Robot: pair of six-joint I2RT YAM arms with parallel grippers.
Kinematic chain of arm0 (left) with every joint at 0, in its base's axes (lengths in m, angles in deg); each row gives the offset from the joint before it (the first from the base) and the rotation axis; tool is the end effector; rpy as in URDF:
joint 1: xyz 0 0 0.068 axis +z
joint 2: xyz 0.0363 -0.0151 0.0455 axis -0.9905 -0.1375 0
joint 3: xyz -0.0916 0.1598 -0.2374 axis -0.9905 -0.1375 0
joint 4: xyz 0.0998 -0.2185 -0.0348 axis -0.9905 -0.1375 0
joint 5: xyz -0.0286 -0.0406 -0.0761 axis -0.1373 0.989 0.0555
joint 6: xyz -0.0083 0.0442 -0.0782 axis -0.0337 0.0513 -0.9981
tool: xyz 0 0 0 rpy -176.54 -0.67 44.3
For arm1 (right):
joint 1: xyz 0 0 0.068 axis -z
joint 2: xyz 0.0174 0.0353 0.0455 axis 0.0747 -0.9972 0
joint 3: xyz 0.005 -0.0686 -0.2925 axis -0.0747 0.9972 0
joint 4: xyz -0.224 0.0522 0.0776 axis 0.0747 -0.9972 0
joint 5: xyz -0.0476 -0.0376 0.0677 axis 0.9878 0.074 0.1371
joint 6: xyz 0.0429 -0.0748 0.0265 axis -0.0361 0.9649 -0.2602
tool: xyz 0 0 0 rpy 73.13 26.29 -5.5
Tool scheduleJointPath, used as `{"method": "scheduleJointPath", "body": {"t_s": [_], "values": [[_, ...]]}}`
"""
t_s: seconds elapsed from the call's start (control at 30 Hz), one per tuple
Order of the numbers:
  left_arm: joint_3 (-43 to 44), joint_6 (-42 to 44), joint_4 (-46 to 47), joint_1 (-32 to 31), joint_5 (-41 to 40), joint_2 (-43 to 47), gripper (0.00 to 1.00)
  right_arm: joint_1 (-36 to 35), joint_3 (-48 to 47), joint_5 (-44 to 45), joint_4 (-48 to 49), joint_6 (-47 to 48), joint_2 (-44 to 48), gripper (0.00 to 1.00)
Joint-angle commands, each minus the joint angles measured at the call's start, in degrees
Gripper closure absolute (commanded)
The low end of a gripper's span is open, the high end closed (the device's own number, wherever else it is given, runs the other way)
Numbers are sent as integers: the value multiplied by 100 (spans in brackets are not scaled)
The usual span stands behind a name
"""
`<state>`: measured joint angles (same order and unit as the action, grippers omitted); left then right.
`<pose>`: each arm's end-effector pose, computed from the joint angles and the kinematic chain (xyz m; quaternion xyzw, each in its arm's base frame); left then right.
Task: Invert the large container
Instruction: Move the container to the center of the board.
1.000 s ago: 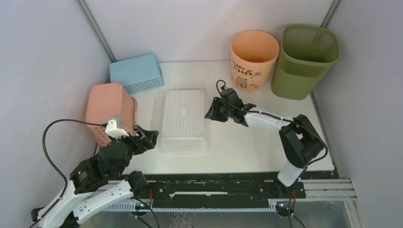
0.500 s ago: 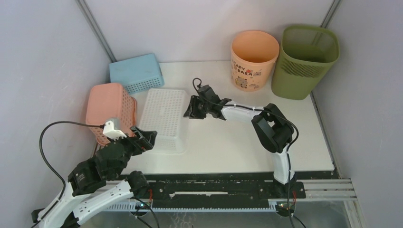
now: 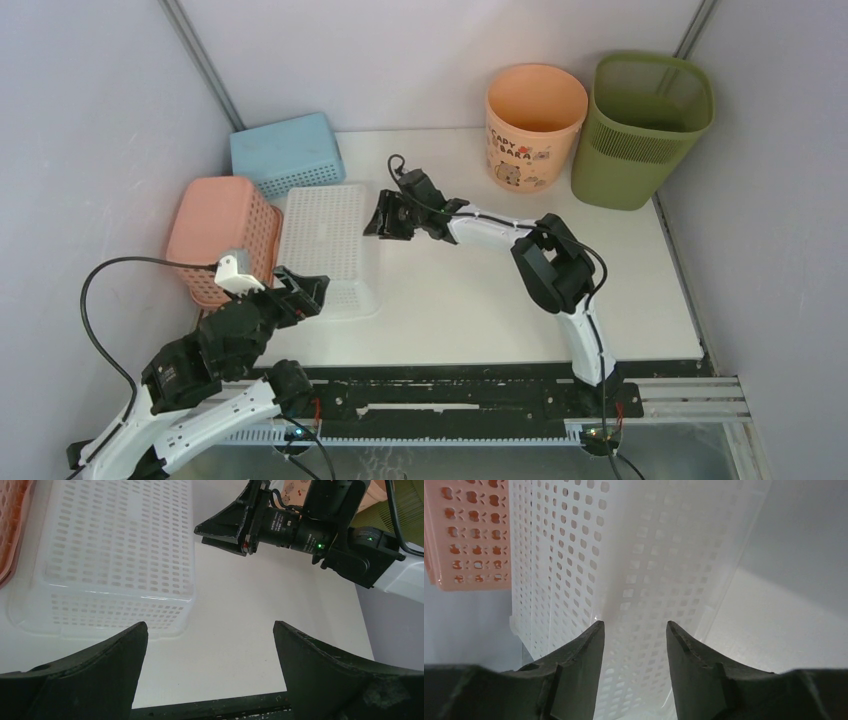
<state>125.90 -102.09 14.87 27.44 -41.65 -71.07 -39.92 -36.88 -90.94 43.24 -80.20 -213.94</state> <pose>0.0570 0.0094 0.3121 -0.1455 0.7944 -0.2251 0.5450 0.3637 0.3850 0.2010 -0.0599 0.8822 0.4046 0.2333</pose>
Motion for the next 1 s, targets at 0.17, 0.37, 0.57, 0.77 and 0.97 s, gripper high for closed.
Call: {"method": "scheduleJointPath", "body": {"t_s": [0.17, 0.37, 0.57, 0.77, 0.97], "values": [[158, 78, 200, 25, -75, -128, 0, 147, 1011, 1056, -523, 1074, 1980, 18], [108, 159, 397, 25, 34, -331, 0, 507, 1319, 2077, -1498, 1935, 3390, 0], [75, 197, 506, 25, 127, -518, 0, 1797, 1103, 971, -1728, 2330, 3898, 0], [43, 207, 568, 27, 144, -578, 0, 2085, 270, 2060, -1833, 3322, 3695, 7], [-16, 178, 588, 25, 215, -631, 0, 2257, 5, 2609, -1109, 3892, 3236, 12]]}}
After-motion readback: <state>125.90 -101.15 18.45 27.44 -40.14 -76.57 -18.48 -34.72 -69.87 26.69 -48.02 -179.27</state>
